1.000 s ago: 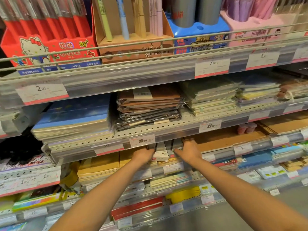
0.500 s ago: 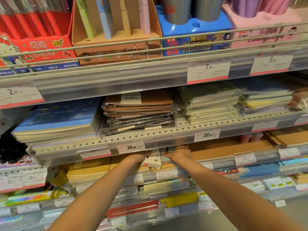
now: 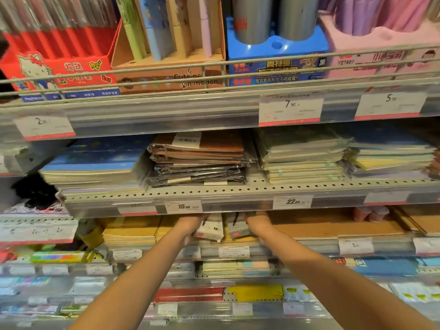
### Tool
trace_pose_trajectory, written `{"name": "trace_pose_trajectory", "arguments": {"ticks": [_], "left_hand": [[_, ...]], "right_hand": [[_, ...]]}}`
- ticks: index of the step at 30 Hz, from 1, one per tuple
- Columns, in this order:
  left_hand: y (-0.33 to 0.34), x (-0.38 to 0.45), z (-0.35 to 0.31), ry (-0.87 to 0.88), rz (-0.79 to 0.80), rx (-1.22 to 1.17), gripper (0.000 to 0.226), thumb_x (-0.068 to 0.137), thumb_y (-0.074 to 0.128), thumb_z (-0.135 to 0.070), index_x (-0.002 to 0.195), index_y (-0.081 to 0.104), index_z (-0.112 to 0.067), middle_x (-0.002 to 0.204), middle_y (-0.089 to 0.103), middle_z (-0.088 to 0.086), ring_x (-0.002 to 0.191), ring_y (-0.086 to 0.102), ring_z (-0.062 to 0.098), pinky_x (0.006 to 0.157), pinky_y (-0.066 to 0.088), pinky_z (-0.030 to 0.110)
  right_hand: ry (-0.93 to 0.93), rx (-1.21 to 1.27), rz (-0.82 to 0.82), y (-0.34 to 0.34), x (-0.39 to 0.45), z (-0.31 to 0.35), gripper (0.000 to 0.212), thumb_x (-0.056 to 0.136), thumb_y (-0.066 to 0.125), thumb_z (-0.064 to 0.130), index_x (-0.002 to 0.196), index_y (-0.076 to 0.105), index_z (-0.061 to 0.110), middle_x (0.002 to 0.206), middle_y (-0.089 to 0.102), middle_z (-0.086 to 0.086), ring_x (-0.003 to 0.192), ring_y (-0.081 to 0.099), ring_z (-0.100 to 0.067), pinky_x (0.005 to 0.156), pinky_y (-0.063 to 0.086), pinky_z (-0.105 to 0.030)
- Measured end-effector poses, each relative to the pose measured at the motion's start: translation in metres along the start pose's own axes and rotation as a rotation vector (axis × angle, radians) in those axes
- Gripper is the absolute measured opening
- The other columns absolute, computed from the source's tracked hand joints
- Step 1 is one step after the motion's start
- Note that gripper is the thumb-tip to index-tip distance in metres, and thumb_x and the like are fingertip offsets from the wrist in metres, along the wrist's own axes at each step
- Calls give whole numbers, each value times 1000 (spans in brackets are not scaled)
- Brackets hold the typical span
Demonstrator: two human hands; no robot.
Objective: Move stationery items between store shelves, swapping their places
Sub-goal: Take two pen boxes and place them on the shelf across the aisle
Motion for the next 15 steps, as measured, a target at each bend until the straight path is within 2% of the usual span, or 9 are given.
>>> {"name": "trace_pose_trajectory", "arguments": {"ticks": [2, 3, 5, 7, 9, 11, 13, 15], "left_hand": [[-7, -9, 4, 9, -6, -67, 39, 86, 62, -11, 121, 51, 1, 88, 69, 14, 76, 67, 25, 59, 56, 33], [-11, -11, 7, 19, -25, -90, 43, 84, 63, -8, 123, 48, 6, 88, 69, 17, 76, 67, 27, 59, 57, 35], [-20, -18, 12, 35, -45, -134, 51, 83, 64, -6, 123, 38, 9, 92, 68, 20, 79, 67, 30, 58, 57, 39], [-28, -30, 17, 44, -54, -176, 51, 83, 64, -8, 122, 34, 3, 97, 66, 20, 87, 66, 32, 70, 57, 45], [-38, -40, 26, 51, -50, -200, 47, 84, 63, -8, 124, 38, 0, 100, 67, 19, 93, 65, 34, 80, 53, 48], [-50, -53, 35, 48, -44, -224, 42, 84, 62, -9, 122, 44, -2, 102, 68, 20, 94, 66, 34, 76, 53, 44], [-66, -64, 46, 40, -53, -239, 49, 81, 65, -12, 125, 44, -2, 110, 68, 21, 99, 66, 36, 72, 54, 41], [-82, -77, 57, 45, -69, -264, 46, 82, 64, -10, 123, 48, 0, 107, 70, 20, 92, 69, 33, 65, 57, 36]], "right_hand": [[-42, 144, 33, -5, -6, -3, 16, 93, 49, 12, 108, 48, 7, 107, 56, -12, 83, 60, -19, 69, 51, -29], [-71, 205, 52, -8, -9, -5, 19, 93, 50, 12, 111, 48, 8, 109, 58, -12, 82, 60, -19, 69, 51, -29], [-128, 239, 90, -11, -15, -8, 32, 91, 54, 14, 120, 49, 2, 117, 61, -17, 99, 61, -28, 88, 50, -37], [-185, 244, 130, -8, -19, -8, 40, 91, 55, 17, 125, 46, 0, 120, 59, -17, 111, 56, -33, 98, 43, -43], [-207, 258, 183, -4, -28, -6, 44, 91, 56, 20, 129, 42, 1, 123, 56, -14, 116, 52, -31, 101, 42, -43], [-211, 282, 248, 4, -35, -5, 45, 90, 57, 19, 130, 41, 4, 126, 56, -16, 116, 54, -31, 102, 43, -46], [-225, 303, 308, 16, -37, -5, 49, 89, 58, 18, 133, 39, 7, 127, 57, -15, 114, 56, -32, 101, 44, -50], [-227, 290, 387, 30, -42, -4, 50, 88, 59, 19, 134, 40, 10, 126, 58, -14, 113, 57, -32, 99, 45, -54]]}}
Point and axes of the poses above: each hand's wrist, its own x-axis towards the middle knuckle, its own y-axis out of the palm, z = x × y, the point moved 2 cm from there along x, towards the middle knuckle
